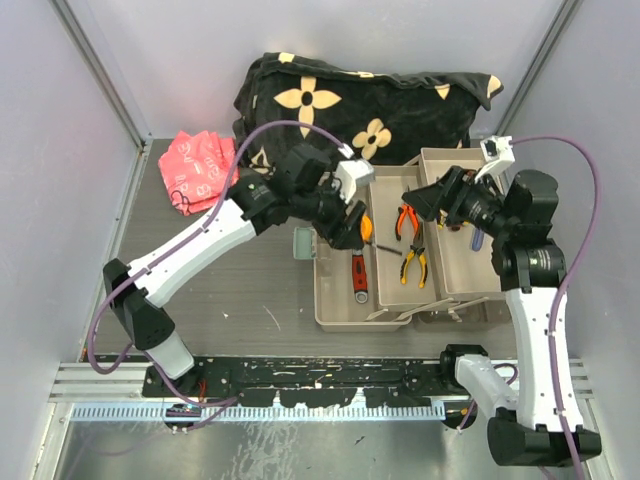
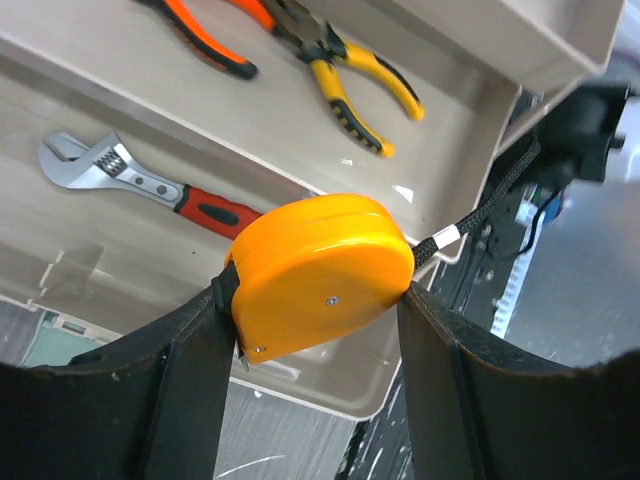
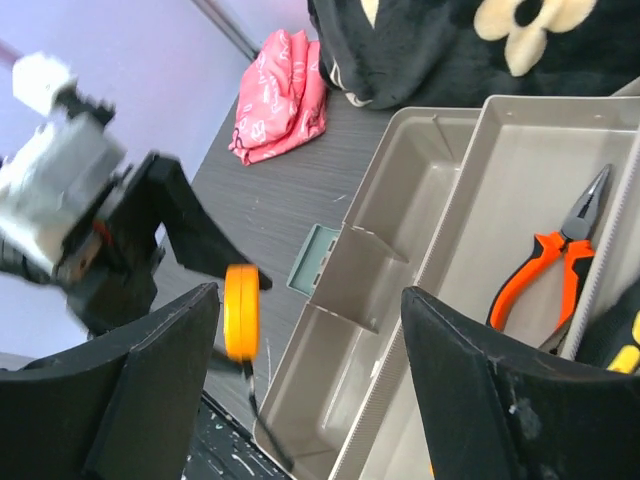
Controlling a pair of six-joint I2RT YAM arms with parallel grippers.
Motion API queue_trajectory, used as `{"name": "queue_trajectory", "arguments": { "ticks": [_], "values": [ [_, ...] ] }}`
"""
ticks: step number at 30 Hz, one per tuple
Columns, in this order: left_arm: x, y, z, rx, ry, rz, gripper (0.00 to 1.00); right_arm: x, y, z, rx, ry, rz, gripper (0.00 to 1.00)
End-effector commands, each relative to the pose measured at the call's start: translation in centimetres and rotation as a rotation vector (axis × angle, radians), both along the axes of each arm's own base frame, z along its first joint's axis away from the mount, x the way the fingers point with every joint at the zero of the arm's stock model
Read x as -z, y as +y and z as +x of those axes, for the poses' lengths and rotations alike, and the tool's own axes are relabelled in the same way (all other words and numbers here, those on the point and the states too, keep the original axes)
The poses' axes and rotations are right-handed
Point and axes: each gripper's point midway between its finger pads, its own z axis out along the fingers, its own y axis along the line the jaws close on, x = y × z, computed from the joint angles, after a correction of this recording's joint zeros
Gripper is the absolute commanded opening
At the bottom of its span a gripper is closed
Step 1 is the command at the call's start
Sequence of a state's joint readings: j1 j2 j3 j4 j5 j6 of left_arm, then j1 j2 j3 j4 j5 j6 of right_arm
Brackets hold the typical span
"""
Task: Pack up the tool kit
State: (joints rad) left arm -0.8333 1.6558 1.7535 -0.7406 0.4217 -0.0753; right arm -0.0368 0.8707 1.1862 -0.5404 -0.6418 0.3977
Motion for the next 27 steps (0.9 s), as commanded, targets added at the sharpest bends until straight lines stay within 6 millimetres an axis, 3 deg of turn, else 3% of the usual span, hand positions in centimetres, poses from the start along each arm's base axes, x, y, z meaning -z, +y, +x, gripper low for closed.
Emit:
{"name": "queue_trajectory", "arguments": {
  "ticks": [1, 5, 10, 19, 24, 27],
  "values": [
    [-0.7, 0.4, -2.5, 0.122, -0.175, 0.069, 0.40, -2.0, 1.4, 0.4, -0.096, -0.053, 0.042, 0.78],
    [0.2, -0.3, -3.6, 0.169, -0.220, 0.116, 0.40, -0.1, 2.3, 0.7, -0.113, 0.000, 0.055, 0.75],
    [0.4, -0.7, -3.5, 0.177, -0.236, 0.131, 0.39, 2.0, 4.8, 0.0, -0.150, 0.047, 0.022, 0.74],
    [1.0, -0.3, -3.6, 0.181, -0.253, 0.154, 0.39, 8.0, 8.9, -2.0, -0.229, 0.164, -0.066, 0.71],
    [1.0, -0.1, -3.6, 0.180, -0.260, 0.159, 0.39, 8.7, 9.7, -2.3, -0.245, 0.176, -0.072, 0.69],
    [1.0, -0.1, -3.8, 0.183, -0.259, 0.158, 0.39, 8.4, 10.1, -2.3, -0.250, 0.172, -0.067, 0.62]
  ]
}}
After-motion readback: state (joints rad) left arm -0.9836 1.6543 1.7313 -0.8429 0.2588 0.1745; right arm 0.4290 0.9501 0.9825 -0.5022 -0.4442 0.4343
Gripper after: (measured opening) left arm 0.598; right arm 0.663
